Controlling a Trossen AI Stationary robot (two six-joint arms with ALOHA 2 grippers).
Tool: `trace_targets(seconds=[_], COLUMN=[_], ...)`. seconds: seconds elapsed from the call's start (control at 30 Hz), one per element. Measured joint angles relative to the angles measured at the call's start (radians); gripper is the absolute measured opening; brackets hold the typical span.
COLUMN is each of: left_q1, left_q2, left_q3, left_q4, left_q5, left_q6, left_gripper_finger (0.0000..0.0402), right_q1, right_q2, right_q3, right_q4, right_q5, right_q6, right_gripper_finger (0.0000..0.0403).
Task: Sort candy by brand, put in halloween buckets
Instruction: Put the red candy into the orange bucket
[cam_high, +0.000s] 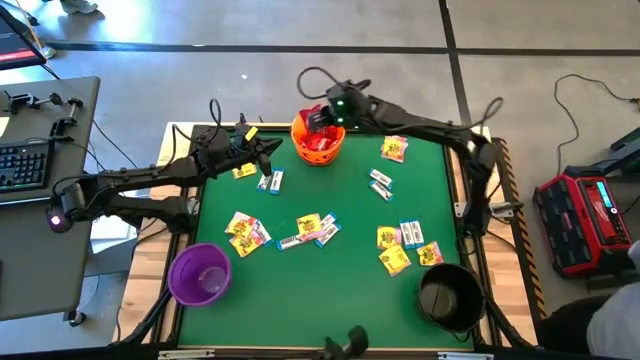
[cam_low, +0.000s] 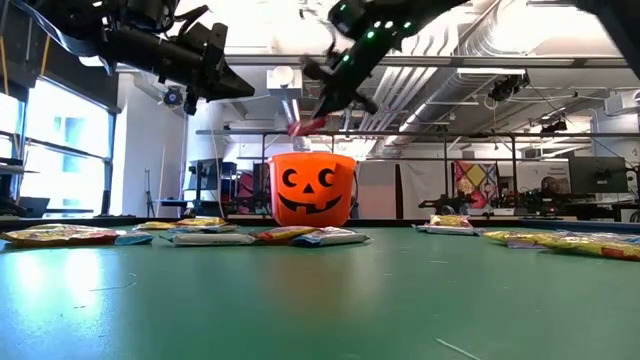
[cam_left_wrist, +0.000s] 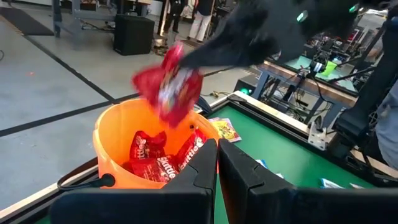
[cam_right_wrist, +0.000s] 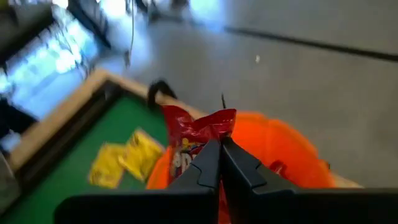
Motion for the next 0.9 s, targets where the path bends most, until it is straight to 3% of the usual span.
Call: trace_targets(seconds=[0.23, 0.73, 0.9], left_q1=[0.000, 0.000, 0.000], left_q2=[0.000, 0.000, 0.000], left_q3=[0.000, 0.000, 0.000], left_q4=[0.000, -0.001, -0.002], left_q5=[-0.001, 0.006, 0.007], left_q6=[-0.001, 0.000, 0.000], left_gripper_finger=[0.0005, 0.0005, 0.0005], right_q1=[0.002, -0.026, -0.050], right_q2=[0.114, 0.147, 0.172], right_q3=[0.052, 0.054, 0.053], right_q4=[-0.117, -0.182, -0.200], right_q5=[-0.034, -0.009, -0.067], right_q6=[-0.002, 0.000, 0.006], right_gripper_finger=[0.0000, 0.0000, 0.0000])
